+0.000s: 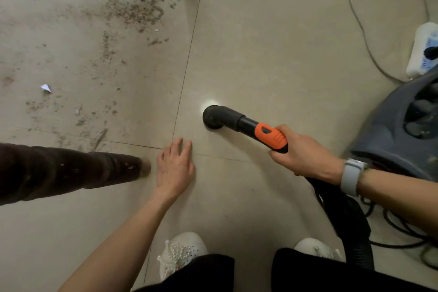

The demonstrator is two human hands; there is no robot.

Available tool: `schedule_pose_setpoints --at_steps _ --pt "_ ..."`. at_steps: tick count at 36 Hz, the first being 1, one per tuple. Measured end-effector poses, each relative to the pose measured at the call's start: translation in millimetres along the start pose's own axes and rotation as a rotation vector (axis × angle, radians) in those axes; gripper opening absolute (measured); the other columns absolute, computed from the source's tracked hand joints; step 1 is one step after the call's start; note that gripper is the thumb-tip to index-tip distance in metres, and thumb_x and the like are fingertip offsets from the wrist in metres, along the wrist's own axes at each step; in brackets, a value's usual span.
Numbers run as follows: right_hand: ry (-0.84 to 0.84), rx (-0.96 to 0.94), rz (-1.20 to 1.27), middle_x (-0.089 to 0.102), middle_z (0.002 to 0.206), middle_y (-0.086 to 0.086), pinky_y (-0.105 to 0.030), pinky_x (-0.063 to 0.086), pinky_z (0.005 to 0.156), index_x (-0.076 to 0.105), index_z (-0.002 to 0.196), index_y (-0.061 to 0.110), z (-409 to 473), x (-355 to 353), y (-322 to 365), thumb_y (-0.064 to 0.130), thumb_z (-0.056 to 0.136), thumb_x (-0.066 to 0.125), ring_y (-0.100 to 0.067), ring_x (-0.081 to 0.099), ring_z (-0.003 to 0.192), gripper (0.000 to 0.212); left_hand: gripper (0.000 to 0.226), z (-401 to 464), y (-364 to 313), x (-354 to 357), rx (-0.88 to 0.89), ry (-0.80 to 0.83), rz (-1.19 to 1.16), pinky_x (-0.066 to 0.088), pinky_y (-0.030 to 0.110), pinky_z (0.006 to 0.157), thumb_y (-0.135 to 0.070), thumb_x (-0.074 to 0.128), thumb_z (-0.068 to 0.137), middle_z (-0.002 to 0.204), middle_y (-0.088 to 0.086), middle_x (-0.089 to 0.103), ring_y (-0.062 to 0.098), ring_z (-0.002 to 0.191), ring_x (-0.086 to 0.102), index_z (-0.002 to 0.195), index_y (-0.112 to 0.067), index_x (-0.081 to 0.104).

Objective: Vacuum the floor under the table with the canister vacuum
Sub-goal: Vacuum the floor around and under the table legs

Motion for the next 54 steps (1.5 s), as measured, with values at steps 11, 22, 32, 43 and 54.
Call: schedule_pose_setpoints --at_steps 11,22,32,43,54 --pt "0.154 -0.060 -0.084 0.065 0.091 0.003 -0.030 0.044 0.066 0.042 0.118 0.038 -92 45 -43 0.036 0.084 0.057 -0.022 0.065 0.086 0.037 0.057 -51 -9 27 0.145 0.097 0.123 0.031 0.048 0.109 -0.018 0.060 0.087 0.147 0.017 0.039 0.034 0.137 0.035 0.141 -0.009 0.044" --pt "0.000 -0.012 -0.162 0.069 0.096 -0.005 -0.035 0.046 0.067 0.042 0.120 0.039 -99 21 -88 0.044 0.083 0.057 -0.032 0.065 0.090 0.040 0.049 -59 -28 35 0.283 0.114 0.196 0.043 0.050 0.098 -0.020 0.060 0.084 0.137 0.020 0.050 0.037 0.126 0.048 0.132 -0.009 0.054" --pt "0.202 -0.045 -0.128 0.068 0.101 0.000 -0.030 0.043 0.071 0.043 0.121 0.035 -129 62 -86 0.042 0.086 0.056 -0.025 0.064 0.096 0.038 0.050 -78 -41 50 0.391 0.127 0.225 0.049 0.045 0.090 -0.028 0.051 0.079 0.132 0.017 0.055 0.035 0.121 0.053 0.127 -0.012 0.057" --pt "-0.011 0.159 0.085 0.066 0.074 0.001 -0.030 0.049 0.060 0.047 0.117 0.034 -113 30 -123 0.038 0.083 0.063 -0.011 0.055 0.052 0.037 0.052 -79 -71 46 0.577 0.130 0.270 0.049 0.042 0.085 -0.031 0.056 0.075 0.126 0.015 0.058 0.033 0.114 0.053 0.126 -0.023 0.053" --pt "0.034 0.118 0.016 0.062 0.076 0.001 -0.031 0.047 0.064 0.042 0.124 0.034 -117 35 -113 0.041 0.083 0.061 -0.020 0.059 0.067 0.045 0.052 -70 -70 45 0.562 0.211 0.311 0.051 0.042 0.083 -0.032 0.036 0.079 0.127 0.015 0.058 0.034 0.110 0.058 0.126 -0.023 0.055"
Point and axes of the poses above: each hand's wrist, its own z-axis towards the middle knuckle, its own x-axis out of the palm, y = z × x, the point moved 9 cm from there along z, towards the middle knuckle
